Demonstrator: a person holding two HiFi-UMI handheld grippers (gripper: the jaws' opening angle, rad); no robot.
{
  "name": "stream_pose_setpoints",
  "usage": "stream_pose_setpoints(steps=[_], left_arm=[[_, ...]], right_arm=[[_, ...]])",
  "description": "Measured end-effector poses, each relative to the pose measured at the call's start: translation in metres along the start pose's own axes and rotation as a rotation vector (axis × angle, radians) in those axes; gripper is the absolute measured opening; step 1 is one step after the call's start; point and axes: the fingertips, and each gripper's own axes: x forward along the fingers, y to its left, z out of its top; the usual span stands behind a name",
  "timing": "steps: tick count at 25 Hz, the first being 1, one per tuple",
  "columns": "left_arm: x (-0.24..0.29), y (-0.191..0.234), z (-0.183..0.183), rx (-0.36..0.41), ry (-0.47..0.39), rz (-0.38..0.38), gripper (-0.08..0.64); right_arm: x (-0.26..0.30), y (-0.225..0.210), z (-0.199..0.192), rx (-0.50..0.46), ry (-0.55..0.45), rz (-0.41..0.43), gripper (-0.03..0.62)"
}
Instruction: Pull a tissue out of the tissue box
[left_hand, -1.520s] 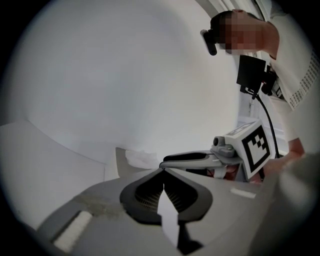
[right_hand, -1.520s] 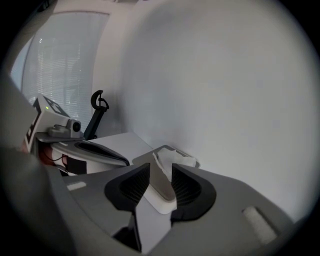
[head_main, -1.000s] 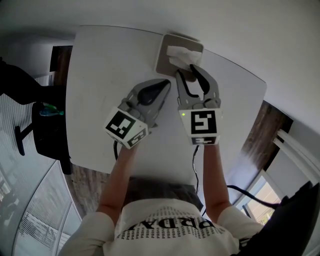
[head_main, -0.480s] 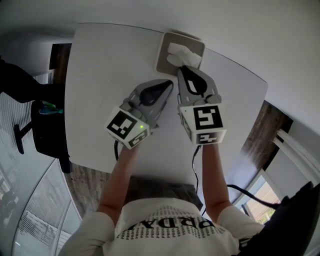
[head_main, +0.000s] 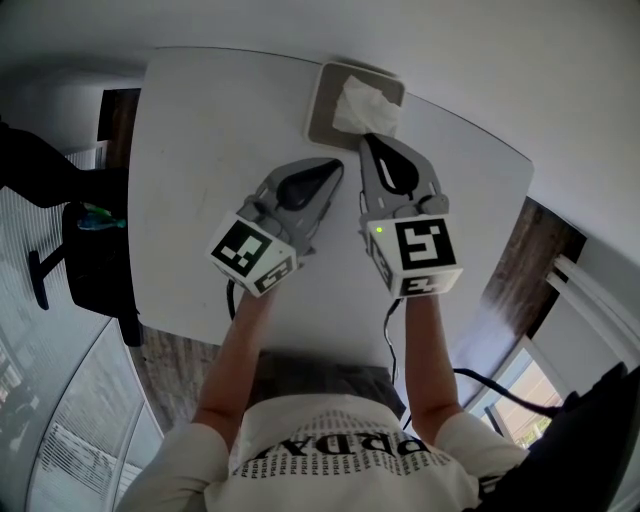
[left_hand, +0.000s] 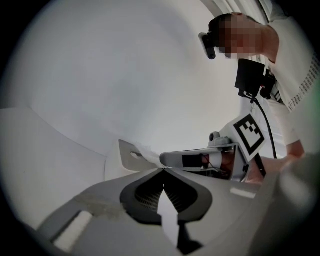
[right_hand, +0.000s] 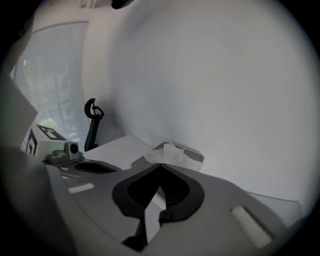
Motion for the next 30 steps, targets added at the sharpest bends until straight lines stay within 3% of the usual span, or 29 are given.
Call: stream_pose_setpoints(steps=[19, 30], left_arm=[[-0.012, -0.032, 0.039, 0.047, -0.032, -0.014, -0.008], [-0.029, -0.073, 0.077, 0.087, -0.051, -0.038, -0.008]], right_arm=[[-0.04, -0.004, 0.036, 0.036, -0.08, -0.031, 0.008], [-0.084, 0.008, 0.066, 0.049, -0.117, -0.026, 0.009]])
